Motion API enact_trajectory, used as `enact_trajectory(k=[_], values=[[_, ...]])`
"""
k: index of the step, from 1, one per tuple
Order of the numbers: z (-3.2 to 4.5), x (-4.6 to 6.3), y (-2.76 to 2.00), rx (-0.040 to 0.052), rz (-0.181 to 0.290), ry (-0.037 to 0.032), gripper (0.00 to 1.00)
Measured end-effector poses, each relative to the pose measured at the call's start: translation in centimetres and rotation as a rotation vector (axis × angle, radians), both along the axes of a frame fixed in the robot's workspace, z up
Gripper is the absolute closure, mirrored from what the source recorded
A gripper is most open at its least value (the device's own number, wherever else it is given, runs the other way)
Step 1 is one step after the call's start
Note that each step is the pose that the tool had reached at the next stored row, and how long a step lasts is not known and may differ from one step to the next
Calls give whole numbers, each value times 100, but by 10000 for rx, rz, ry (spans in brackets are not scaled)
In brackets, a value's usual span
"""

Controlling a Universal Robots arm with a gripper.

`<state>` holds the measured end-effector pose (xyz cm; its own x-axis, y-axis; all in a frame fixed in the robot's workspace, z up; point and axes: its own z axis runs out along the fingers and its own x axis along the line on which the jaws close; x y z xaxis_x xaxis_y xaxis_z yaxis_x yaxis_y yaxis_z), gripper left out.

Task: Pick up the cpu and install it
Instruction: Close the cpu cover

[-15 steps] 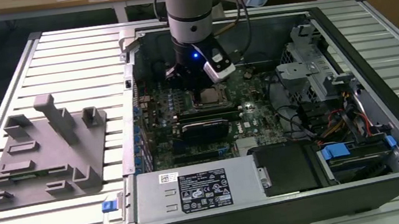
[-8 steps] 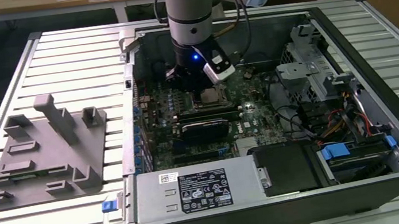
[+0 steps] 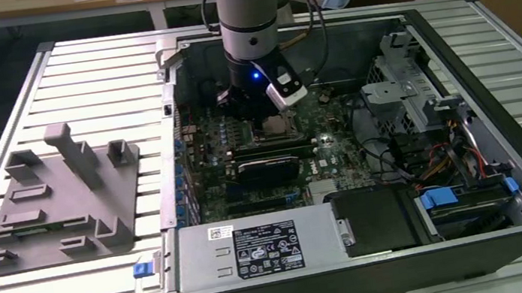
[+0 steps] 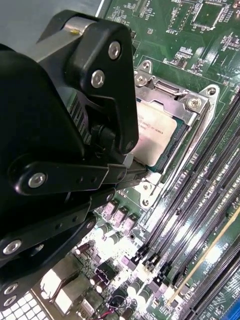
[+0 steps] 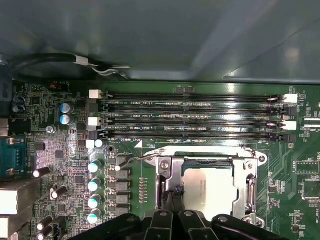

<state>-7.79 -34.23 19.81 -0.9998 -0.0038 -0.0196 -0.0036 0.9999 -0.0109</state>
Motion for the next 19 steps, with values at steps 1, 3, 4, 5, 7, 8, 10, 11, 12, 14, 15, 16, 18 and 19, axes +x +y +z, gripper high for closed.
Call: enact_trajectory(k=[1,3,4,5,7,8,10,11,12,14,15,16,18,19], values=[[0,0,0,0,0,0,89],[-2,1,1,3,0,-2,89],[-4,0,1,3,0,-2,89],[-7,0,1,2,0,-2,89],[-14,0,0,-1,0,1,89],[-17,0,0,-2,0,1,89],[-19,0,0,0,0,0,89],[-21,1,1,2,0,-2,89],[-21,1,1,3,-1,-3,89],[-20,1,1,4,0,-4,89],[-18,1,1,6,0,-5,89],[-13,1,2,11,0,-9,89],[-1,3,3,18,0,-14,89],[9,3,3,17,0,-12,89]])
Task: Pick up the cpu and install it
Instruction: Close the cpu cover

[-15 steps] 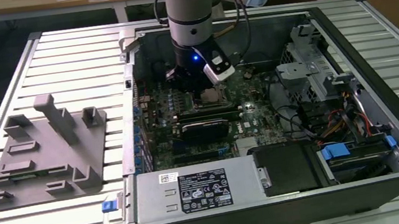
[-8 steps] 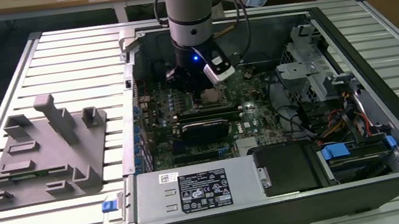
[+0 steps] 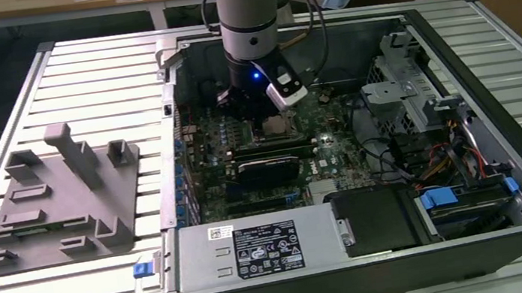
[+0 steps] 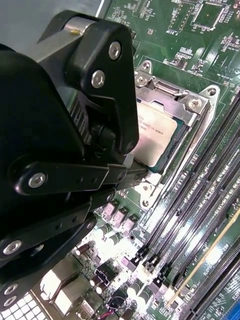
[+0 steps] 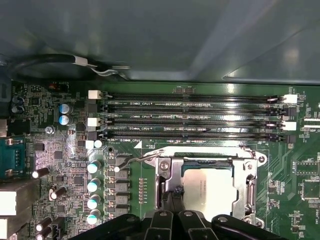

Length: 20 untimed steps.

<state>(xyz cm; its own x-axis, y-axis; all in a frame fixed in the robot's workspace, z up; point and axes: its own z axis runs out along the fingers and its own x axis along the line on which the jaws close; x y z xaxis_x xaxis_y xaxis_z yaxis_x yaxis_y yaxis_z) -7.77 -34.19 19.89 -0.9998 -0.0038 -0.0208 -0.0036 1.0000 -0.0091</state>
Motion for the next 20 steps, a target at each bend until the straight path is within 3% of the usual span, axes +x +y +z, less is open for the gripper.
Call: enact_trajectory(k=[7,20], values=[[80,-2,-2,-12,0,8,89],[19,-11,-2,29,1,4,89]])
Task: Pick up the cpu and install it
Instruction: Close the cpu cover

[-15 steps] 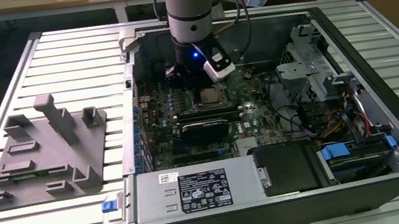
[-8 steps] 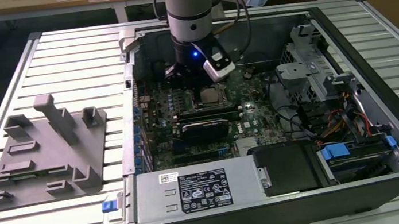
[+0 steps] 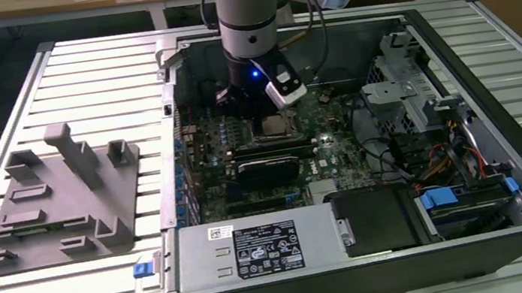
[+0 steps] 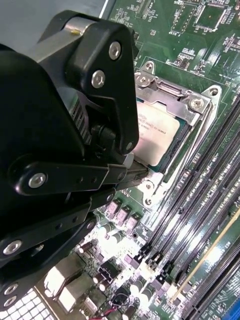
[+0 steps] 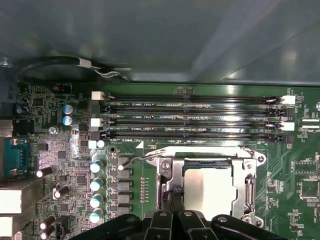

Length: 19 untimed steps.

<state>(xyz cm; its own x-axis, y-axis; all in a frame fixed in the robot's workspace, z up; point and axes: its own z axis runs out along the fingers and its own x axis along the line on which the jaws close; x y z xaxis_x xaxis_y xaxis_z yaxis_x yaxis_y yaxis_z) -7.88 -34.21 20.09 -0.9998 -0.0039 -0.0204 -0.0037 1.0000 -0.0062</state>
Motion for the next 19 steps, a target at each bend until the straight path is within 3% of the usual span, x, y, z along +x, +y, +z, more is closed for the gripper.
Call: enact_trajectory(k=[19], values=[[-35,-57,0,13,2,0,89]])
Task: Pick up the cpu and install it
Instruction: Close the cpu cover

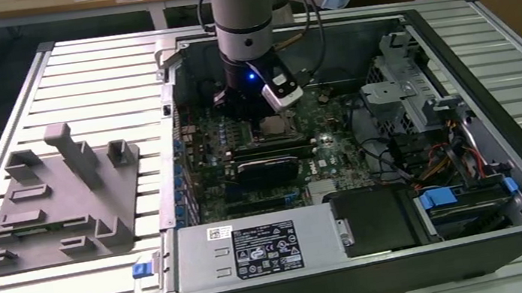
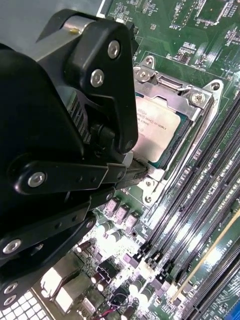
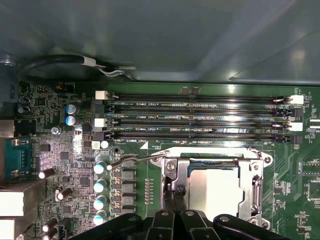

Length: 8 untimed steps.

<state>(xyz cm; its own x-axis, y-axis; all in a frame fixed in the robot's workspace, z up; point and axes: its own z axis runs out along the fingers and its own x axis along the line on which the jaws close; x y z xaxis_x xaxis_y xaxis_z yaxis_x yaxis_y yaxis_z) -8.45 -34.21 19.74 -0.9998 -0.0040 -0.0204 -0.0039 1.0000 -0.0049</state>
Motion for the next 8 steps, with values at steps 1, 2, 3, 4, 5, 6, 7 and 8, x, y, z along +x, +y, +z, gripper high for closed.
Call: enact_trajectory(k=[1,2,3,4,5,6,7,8], values=[[0,-4,0,0,0,-1,89],[0,-8,0,1,1,-2,89],[0,-11,0,0,1,-1,89],[0,-12,0,0,0,0,89],[0,-12,0,0,1,-1,89],[0,-13,0,0,0,-1,89],[0,-13,0,1,0,-2,89],[0,-13,0,1,0,-2,89]])
